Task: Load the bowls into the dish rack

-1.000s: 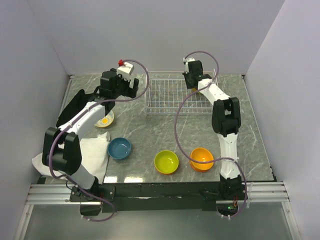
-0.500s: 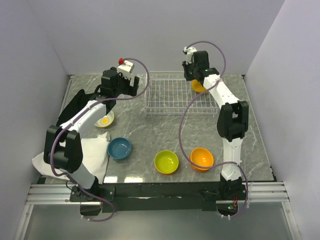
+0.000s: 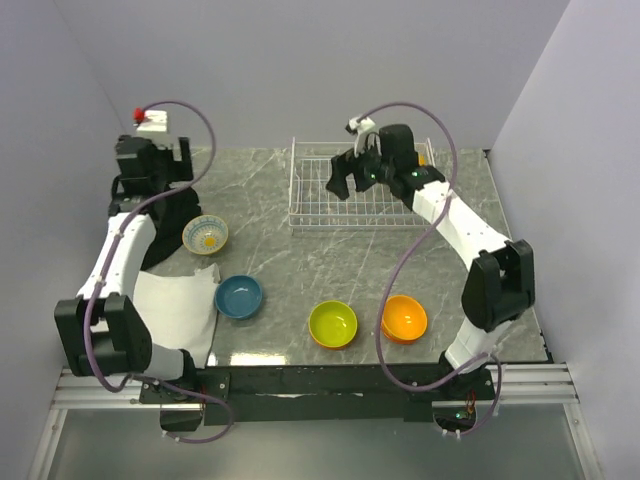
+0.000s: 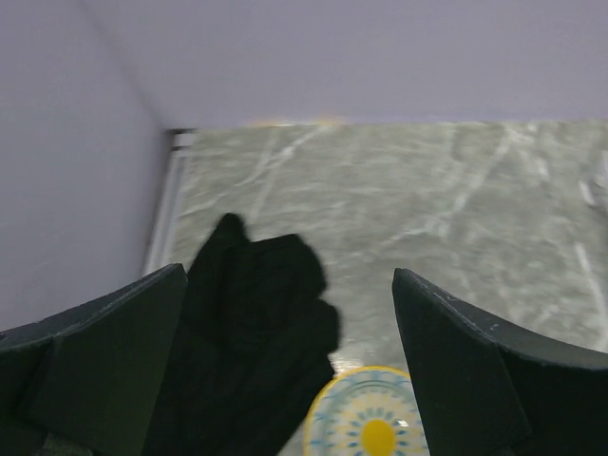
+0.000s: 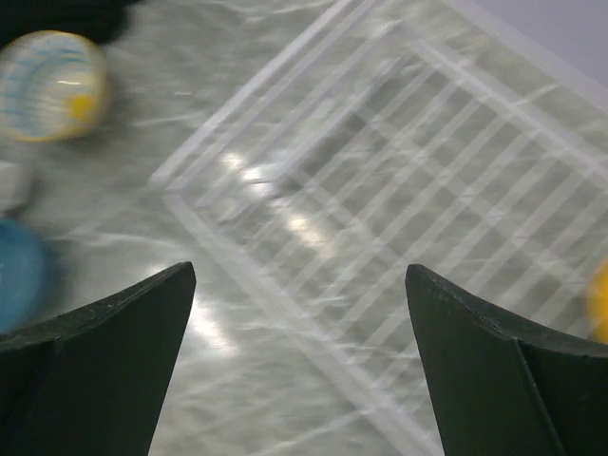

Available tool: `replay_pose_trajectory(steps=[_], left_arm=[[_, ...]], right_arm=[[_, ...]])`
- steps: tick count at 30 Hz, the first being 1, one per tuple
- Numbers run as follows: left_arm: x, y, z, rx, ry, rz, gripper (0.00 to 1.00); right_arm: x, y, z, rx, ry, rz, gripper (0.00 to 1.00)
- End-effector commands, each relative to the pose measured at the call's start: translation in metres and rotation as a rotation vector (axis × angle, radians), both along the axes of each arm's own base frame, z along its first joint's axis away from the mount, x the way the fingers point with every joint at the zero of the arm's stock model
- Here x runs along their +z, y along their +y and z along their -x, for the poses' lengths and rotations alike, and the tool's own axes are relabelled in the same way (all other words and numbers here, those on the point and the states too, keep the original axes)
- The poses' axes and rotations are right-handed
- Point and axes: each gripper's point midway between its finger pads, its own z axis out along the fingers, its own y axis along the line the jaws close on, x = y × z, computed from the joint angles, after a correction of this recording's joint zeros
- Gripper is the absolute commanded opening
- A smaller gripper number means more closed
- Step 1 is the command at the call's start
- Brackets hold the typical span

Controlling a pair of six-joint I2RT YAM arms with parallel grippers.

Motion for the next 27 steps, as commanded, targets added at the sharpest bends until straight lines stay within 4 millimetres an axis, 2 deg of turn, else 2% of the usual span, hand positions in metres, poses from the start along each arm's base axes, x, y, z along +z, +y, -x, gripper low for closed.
replay_pose_trajectory(steps=[1,2,3,4,5,6,7,8,9,10,11,12,13,14,16,17,19,20,21,22,23,24,25,26,27], left_arm=[[0.011,0.039,0.026,0.112,0.002,0.011,0.97],[0.009,0.043,0.031,0.12,0.01,0.01,0.96],[0.014,0.047,0.039,0.122,0.002,0.011,0.97],[0.017,0.047,0.043,0.117,-0.01,0.011,0.97],[0.007,0.048,0.05,0.11,0.005,-0.001,0.97],[0.014,0.048,0.059,0.112,-0.021,-0.012,0.97],[0.015,0.048,0.065,0.111,-0.031,-0.02,0.97],[0.013,0.046,0.074,0.11,-0.038,-0.029,0.97],[0.01,0.042,0.078,0.085,-0.033,-0.029,0.97],[0.001,0.04,0.084,0.078,-0.012,-0.03,0.97],[0.006,0.039,0.09,0.077,-0.025,-0.033,0.97],[0.004,0.038,0.093,0.076,-0.021,-0.031,0.97],[0.004,0.037,0.096,0.069,-0.021,-0.031,0.97],[0.003,0.036,0.1,0.07,-0.019,-0.033,0.97],[0.001,0.039,0.106,0.092,-0.017,-0.035,0.97],[0.006,0.038,0.108,0.098,-0.035,-0.023,0.97],[0.007,0.042,0.112,0.135,-0.049,-0.014,0.97],[0.009,0.039,0.112,0.111,-0.054,-0.019,0.97],[0.009,0.036,0.112,0.095,-0.054,-0.02,0.97],[0.012,0.033,0.11,0.078,-0.058,-0.015,0.97],[0.012,0.031,0.108,0.069,-0.054,0.002,0.97],[0.011,0.03,0.107,0.066,-0.048,0.014,0.97],[0.015,0.029,0.105,0.066,-0.051,0.02,0.97],[0.013,0.029,0.102,0.064,-0.04,0.027,0.97],[0.013,0.031,0.102,0.076,-0.037,0.03,0.97]], right_arm=[[0.016,0.021,0.03,0.002,0.146,-0.243,1.0],[0.015,0.023,0.033,0.003,0.189,-0.254,1.0],[0.009,0.035,0.053,0.094,0.23,-0.269,0.99],[0.016,0.037,0.067,0.139,0.19,-0.258,0.94],[0.008,0.038,0.077,0.155,0.18,-0.204,0.93],[-0.002,0.047,0.09,0.22,0.11,-0.087,0.91],[-0.009,0.044,0.107,0.244,0.115,-0.016,0.83],[-0.023,0.044,0.12,0.271,0.108,0.049,0.82],[-0.018,0.049,0.139,0.326,0.036,0.106,0.82],[-0.026,0.041,0.141,0.28,0.009,0.188,0.81],[-0.045,0.034,0.152,0.282,0.019,0.246,0.81],[-0.043,0.027,0.16,0.281,-0.021,0.281,0.8],[-0.049,0.027,0.17,0.281,-0.038,0.328,0.79],[-0.064,0.021,0.18,0.288,-0.026,0.364,0.79],[-0.063,0.024,0.197,0.358,-0.098,0.398,0.78],[-0.072,0.031,0.211,0.409,-0.129,0.437,0.77],[-0.069,0.045,0.216,0.494,-0.251,0.476,0.76],[-0.073,0.057,0.228,0.56,-0.286,0.486,0.76],[-0.08,0.067,0.229,0.616,-0.315,0.517,0.75],[-0.079,0.079,0.231,0.648,-0.341,0.515,0.74],[-0.069,0.095,0.233,0.681,-0.372,0.496,0.74],[-0.078,0.11,0.239,0.753,-0.362,0.492,0.74],[-0.077,0.121,0.242,0.79,-0.371,0.484,0.74],[-0.065,0.136,0.241,0.821,-0.403,0.464,0.74],[-0.08,0.15,0.248,0.9,-0.404,0.492,0.74]])
